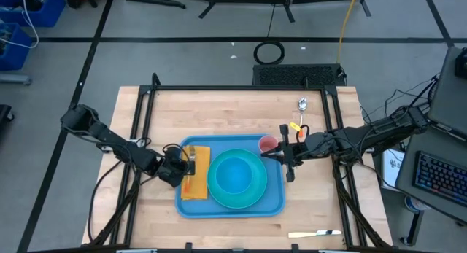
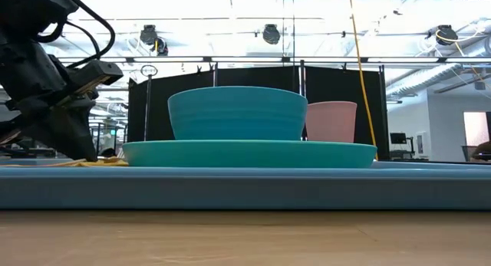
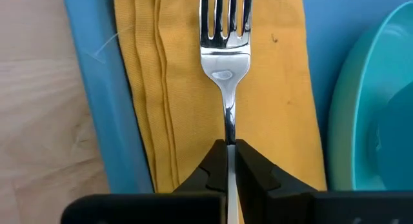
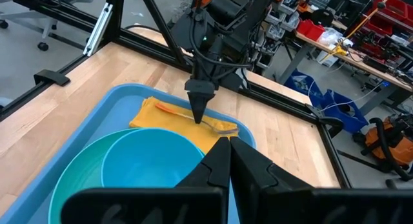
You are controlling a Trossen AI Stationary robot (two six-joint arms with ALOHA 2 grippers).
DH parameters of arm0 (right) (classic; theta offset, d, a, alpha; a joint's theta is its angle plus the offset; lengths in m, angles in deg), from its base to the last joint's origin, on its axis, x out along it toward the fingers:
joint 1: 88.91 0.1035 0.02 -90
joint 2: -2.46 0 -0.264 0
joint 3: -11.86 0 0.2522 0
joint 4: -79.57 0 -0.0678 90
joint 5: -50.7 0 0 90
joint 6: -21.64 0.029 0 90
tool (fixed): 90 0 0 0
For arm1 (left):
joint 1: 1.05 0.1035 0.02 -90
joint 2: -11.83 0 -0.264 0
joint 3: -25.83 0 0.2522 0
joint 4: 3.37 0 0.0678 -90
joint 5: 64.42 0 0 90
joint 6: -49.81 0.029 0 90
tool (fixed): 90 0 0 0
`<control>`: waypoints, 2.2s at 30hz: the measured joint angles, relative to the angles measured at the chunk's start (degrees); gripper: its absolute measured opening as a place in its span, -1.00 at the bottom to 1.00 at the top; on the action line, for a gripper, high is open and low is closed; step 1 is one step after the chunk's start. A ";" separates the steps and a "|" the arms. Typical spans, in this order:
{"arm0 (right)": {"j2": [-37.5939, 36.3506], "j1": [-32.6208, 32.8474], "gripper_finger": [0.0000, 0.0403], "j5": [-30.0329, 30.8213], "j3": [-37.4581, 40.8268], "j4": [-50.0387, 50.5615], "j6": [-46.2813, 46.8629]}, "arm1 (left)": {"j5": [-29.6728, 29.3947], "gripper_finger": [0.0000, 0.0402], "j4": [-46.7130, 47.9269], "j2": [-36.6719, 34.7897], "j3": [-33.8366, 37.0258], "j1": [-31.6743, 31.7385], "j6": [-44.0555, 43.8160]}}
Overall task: Set up tray
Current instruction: Put the fork on top of the yellow napkin, then put the spoon on top of the yellow napkin beside the fork
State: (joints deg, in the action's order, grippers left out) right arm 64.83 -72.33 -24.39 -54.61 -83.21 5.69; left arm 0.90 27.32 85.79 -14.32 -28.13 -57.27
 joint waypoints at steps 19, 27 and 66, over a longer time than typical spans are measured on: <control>0.00 0.00 -1.00 -0.03 0.00 -0.20 0.04 | -2.55 -0.91 2.71 -0.02 0.04 -4.07 -8.77; 0.00 0.00 -1.00 -0.04 0.00 -0.19 0.04 | -2.54 -0.82 2.60 -0.02 0.04 -4.08 -8.49; 0.00 0.02 -1.00 -0.03 0.00 -0.26 0.04 | -31.17 -0.44 -29.77 -12.04 0.02 -10.50 44.37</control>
State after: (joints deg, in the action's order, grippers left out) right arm 64.83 -72.31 -24.42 -54.61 -83.47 5.74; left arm -30.27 -2.45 73.74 -14.30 -38.63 -12.90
